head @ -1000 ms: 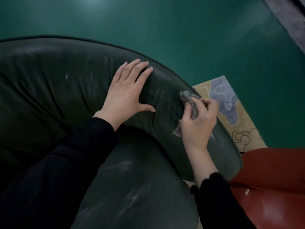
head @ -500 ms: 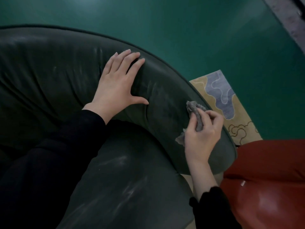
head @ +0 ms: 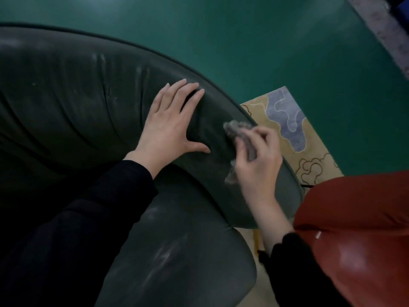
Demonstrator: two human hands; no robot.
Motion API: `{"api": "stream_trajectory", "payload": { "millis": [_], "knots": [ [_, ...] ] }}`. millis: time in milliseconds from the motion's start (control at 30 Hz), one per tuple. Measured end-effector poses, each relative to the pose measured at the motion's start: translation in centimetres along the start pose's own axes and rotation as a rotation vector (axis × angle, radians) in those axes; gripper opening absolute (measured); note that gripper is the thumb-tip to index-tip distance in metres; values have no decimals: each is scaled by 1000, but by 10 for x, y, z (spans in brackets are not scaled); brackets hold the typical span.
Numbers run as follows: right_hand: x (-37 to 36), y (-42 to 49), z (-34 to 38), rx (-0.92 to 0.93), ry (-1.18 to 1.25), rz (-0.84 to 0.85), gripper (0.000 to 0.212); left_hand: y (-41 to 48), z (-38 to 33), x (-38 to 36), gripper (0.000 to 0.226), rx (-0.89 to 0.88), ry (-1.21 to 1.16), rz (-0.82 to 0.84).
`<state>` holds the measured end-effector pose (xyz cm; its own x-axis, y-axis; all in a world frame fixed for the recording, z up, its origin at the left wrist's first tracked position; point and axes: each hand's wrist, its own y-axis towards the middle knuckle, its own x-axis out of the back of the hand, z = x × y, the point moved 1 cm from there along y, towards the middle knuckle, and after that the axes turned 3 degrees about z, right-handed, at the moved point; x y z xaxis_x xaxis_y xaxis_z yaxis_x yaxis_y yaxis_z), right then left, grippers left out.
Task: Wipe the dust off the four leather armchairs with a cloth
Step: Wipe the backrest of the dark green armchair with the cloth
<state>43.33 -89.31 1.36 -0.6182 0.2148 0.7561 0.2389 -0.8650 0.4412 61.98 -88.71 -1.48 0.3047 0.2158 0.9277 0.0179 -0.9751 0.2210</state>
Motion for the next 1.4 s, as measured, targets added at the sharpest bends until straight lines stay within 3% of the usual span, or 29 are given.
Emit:
{"api": "stream_trajectory", "payload": {
  "millis": [167, 400, 600, 867, 1033, 1267, 1400],
  "knots": [
    [-5, 58, -22, 6, 20, 106, 12, 0, 2, 0, 116, -3, 3, 16],
    [10, 14, -17, 199, 60, 305, 14, -1, 2, 0, 114, 6, 0, 12],
    [16, 30, -31, 78, 6, 119, 14, -2, -1, 2, 116, 3, 18, 26],
    [33, -31, -30, 152, -19, 239, 17, -14, -35, -5, 116, -77, -16, 56],
    [47, -24, -55, 6, -98, -20, 17, -16, -47, -17, 115, -94, -57, 71],
    [43, -79, -42, 55, -41, 97, 16, -18, -53, -23, 117, -61, -51, 53],
    [59, -59, -62, -21, -105, -77, 18, -22, -61, -25, 119, -81, -55, 65]
  ]
}}
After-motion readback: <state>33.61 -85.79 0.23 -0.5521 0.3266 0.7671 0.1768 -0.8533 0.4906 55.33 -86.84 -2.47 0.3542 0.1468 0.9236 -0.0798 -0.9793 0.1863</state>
